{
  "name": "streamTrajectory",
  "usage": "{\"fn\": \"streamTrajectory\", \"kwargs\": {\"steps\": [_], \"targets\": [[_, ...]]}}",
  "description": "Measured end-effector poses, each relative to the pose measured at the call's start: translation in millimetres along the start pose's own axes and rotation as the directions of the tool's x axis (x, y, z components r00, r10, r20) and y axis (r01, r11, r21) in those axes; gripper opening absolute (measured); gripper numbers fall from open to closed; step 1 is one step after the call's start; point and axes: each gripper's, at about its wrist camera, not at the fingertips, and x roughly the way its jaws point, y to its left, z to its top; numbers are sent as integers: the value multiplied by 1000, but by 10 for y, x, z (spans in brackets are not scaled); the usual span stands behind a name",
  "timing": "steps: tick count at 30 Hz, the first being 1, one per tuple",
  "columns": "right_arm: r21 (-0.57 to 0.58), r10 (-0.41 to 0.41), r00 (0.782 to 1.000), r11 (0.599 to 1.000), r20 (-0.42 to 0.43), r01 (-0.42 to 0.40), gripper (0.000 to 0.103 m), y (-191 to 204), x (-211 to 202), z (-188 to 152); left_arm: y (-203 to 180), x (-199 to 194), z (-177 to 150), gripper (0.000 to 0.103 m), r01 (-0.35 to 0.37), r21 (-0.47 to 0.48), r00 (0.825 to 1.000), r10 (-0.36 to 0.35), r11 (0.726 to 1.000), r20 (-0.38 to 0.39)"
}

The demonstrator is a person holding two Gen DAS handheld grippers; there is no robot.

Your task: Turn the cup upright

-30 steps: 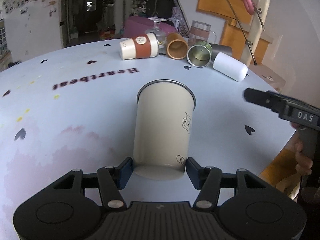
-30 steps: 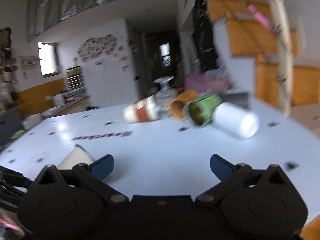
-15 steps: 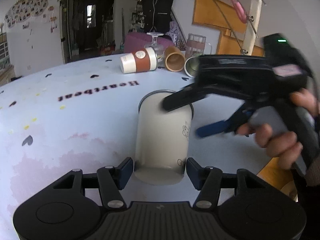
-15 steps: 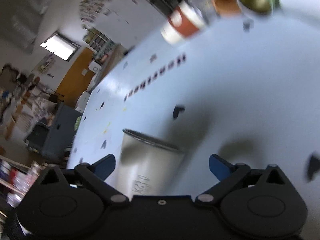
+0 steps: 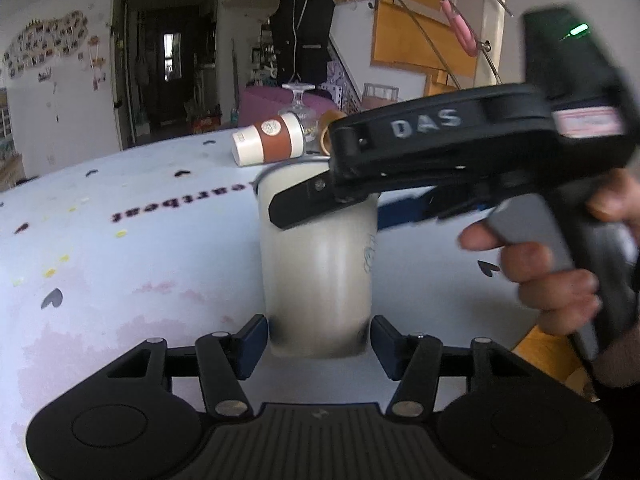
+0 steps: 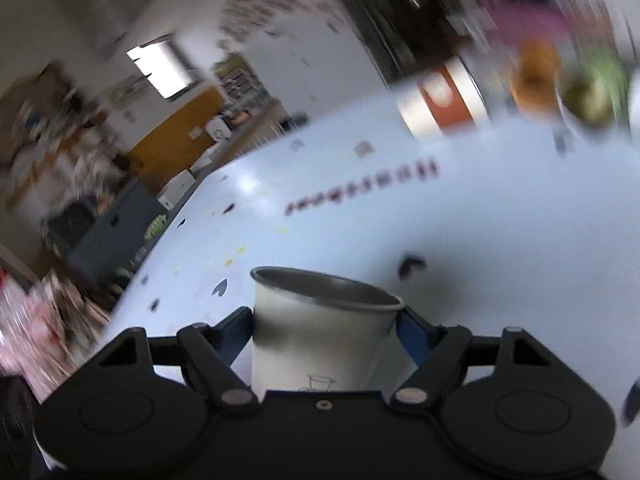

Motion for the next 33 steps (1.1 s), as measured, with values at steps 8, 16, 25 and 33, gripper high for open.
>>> {"fn": "streamTrajectory", "kwargs": {"steps": [8,16,25,33], "targets": [[-434,-36,994,898,104,78,77,622,-235,-271,21,7,-180,58,-49,16,996,47,999,82],[-450,19,996,893,87,22,84,660,-265,-254,-58,-85,-331,68,-85,56,976,72,995,206],[-377,116,973,926,197,-34,94,500,-648,-254,-91,-108,-145,73,-95,43,948,77,994,309],[-282,91,960,959,265,-13,94,235,-813,-173,53,-72,-59,72,-100,9,950,93,995,297]]}}
